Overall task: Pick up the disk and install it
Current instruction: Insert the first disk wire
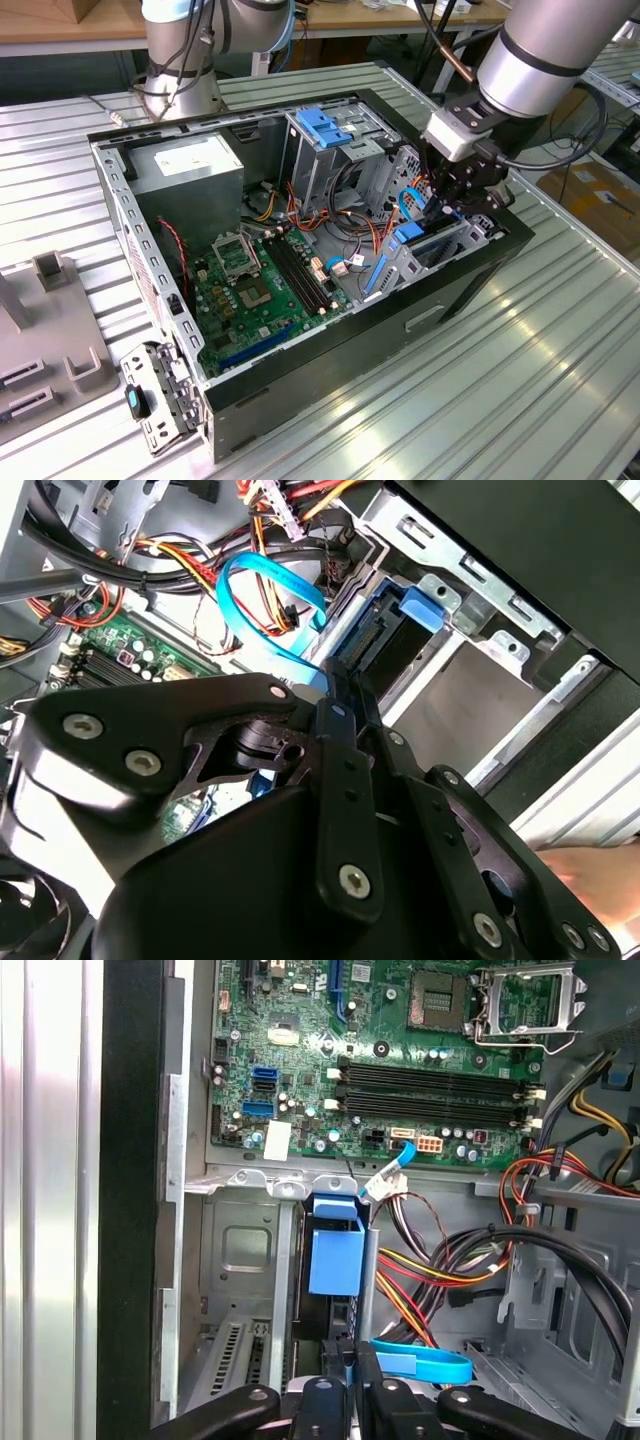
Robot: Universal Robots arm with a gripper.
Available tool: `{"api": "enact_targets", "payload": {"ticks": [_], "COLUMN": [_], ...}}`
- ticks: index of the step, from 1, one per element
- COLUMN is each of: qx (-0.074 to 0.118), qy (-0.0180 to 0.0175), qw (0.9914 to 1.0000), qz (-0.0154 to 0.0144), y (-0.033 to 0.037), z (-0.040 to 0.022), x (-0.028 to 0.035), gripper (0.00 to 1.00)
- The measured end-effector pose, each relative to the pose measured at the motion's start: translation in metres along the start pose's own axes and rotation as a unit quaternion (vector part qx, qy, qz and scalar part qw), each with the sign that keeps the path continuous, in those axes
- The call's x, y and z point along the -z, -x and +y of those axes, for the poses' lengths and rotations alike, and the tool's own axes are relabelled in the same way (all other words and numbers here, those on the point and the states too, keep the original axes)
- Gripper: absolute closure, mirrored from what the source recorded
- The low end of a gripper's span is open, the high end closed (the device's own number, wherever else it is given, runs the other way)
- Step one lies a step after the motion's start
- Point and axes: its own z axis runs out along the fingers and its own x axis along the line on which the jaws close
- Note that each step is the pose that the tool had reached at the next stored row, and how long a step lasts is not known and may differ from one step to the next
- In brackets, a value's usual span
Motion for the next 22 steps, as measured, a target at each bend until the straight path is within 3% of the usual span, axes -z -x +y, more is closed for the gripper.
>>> {"api": "enact_targets", "payload": {"ticks": [9, 10, 12, 14, 15, 18, 20, 22], "qx": [0.000, 0.000, 0.000, 0.000, 0.000, 0.000, 0.000, 0.000], "qy": [0.0000, -0.0001, 0.0000, 0.0000, 0.0000, 0.0000, 0.0000, 0.0000], "qw": [1.00000, 1.00000, 1.00000, 1.00000, 1.00000, 1.00000, 1.00000, 1.00000], "qz": [0.0000, -0.0005, -0.0003, -0.0001, 0.0000, -0.0001, 0.0000, 0.0000], "y": [-0.0001, -0.0001, -0.0002, -0.0001, -0.0001, -0.0001, 0.0000, 0.0004], "z": [0.0003, 0.0004, 0.0004, 0.0004, 0.0003, 0.0003, 0.0002, -0.0004], "x": [-0.0018, -0.0022, -0.0022, -0.0021, -0.0021, -0.0020, -0.0006, 0.0060], "gripper": [0.84, 0.83, 0.71, 0.71, 0.64, 0.64, 0.64, 0.64]}}
